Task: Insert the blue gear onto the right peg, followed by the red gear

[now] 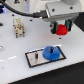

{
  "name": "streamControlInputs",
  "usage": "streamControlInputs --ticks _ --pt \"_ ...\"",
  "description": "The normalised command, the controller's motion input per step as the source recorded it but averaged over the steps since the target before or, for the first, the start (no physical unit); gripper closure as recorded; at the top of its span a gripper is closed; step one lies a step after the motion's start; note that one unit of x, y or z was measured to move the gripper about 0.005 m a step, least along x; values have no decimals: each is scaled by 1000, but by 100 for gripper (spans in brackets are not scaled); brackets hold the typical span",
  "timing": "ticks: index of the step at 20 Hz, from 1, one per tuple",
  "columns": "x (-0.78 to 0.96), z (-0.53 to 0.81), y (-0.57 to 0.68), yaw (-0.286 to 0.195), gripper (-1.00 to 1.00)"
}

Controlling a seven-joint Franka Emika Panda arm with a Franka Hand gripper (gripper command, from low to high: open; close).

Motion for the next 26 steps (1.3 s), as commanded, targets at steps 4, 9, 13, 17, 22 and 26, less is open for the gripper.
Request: streamControlInputs --ticks 4,9,13,17,22,26 --pt "722 102 -291 0 100" --pt "616 23 -272 0 100" --pt "368 -36 -197 0 100" --pt "175 -102 -114 0 100" --pt "99 -140 -85 0 100" --pt "63 -213 -78 0 100"
